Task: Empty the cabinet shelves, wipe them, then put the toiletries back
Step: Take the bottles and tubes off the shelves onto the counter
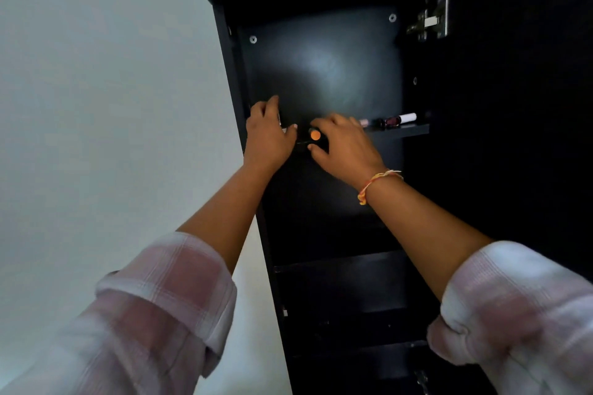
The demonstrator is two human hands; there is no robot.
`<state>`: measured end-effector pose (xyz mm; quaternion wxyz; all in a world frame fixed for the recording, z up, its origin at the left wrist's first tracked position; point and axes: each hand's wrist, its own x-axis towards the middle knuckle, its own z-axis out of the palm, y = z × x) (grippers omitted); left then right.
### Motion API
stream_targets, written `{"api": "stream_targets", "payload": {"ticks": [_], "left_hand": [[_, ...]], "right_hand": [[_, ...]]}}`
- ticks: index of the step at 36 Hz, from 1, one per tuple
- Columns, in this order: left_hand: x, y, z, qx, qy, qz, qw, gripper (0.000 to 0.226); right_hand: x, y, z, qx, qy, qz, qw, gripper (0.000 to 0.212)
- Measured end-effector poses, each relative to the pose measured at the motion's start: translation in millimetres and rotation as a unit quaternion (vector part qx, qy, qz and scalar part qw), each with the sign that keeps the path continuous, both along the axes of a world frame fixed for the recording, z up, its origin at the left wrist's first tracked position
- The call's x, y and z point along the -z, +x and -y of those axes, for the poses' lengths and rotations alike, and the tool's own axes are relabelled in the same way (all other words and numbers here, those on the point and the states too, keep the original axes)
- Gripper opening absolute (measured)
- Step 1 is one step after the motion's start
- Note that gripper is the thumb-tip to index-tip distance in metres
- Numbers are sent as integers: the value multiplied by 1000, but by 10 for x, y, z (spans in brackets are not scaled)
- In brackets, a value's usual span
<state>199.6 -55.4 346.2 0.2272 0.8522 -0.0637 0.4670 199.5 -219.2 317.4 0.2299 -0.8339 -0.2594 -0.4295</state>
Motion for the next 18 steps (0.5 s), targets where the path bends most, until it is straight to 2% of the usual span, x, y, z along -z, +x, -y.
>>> {"api": "stream_targets", "payload": {"ticks": [4, 8, 13, 18], "left_hand": [[-58, 105, -16, 10, 20, -64, 998, 76], [-101, 193, -12, 3, 9, -96, 995, 73], [-153, 207, -7, 27, -22, -88, 996, 55], [-112, 149, -14, 46, -90, -39, 994, 35]], "right_hand": [[-72, 57, -41, -10, -28, -15, 999, 44], [-110, 98, -80, 0, -45, -7, 999, 33], [-109, 118, -94, -18, -37, -2, 999, 24], [-76, 114, -71, -32, -15, 23, 999, 18]]}}
